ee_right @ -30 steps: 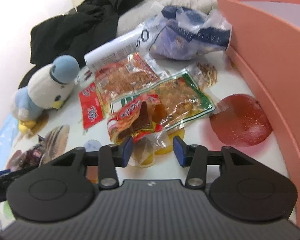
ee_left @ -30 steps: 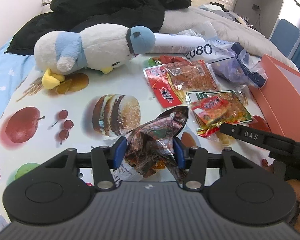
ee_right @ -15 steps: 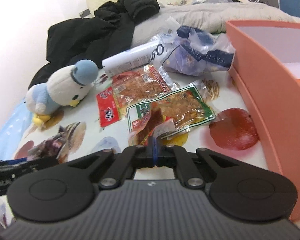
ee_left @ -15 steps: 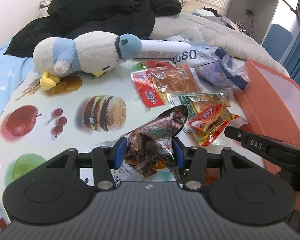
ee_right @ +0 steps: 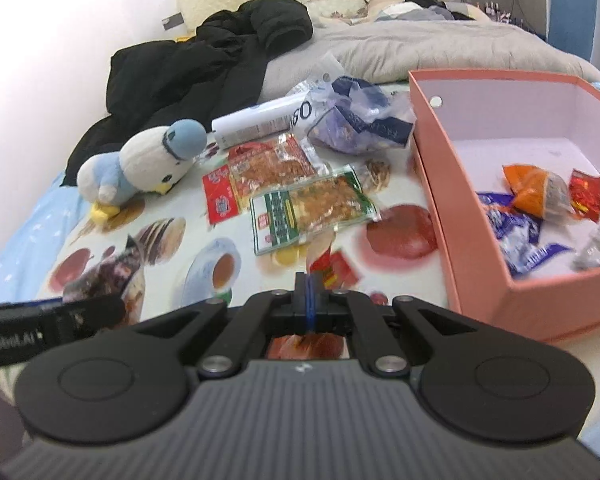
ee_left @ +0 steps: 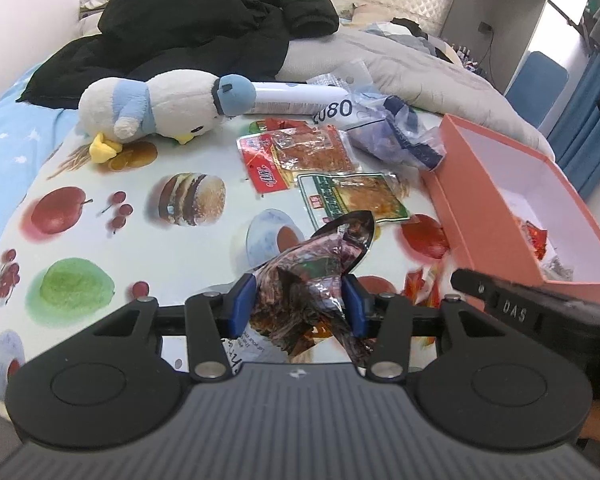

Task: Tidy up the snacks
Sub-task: 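Grasp the spicy strip packet with the right gripper while the left holds the jerky bag, then carry the jerky bag and spicy strip packet with both grippers over the pink box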

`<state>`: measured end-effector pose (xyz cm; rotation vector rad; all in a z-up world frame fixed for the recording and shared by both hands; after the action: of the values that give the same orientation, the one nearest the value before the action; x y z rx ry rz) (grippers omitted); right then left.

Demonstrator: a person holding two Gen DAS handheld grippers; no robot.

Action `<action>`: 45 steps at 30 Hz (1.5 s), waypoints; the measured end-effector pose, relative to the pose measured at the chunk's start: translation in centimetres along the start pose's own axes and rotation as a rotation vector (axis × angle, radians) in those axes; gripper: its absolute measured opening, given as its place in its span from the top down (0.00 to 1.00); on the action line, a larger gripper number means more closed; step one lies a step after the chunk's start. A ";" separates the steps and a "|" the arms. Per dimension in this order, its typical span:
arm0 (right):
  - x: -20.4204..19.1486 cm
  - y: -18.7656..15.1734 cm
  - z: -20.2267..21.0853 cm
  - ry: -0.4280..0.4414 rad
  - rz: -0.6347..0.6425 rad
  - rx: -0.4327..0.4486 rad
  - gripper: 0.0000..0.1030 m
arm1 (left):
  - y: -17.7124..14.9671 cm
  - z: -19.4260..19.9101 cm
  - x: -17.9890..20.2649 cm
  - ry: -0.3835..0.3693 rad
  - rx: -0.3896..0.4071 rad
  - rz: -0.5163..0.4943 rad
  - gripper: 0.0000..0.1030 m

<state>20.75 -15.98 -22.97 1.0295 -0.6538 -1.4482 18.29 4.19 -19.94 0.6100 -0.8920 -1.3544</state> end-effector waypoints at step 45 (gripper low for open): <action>0.6 -7.9 -3.5 0.014 0.202 -0.114 0.46 | -2.9 2.0 -0.4 0.016 -0.038 0.045 0.49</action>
<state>20.07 -14.71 -31.46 0.8596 -0.6386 -1.2854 15.06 4.43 -21.29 0.5680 -0.8608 -1.3218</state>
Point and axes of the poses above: each gripper's, at about its wrist camera, not at the fingertips, and z roughly against the way its jaws point, x to its right, y to its top, the point moved 5 cm from there along -z, roughly the way its jaws point, and after that the axes turned 13 degrees about x, right-handed, at the moved point
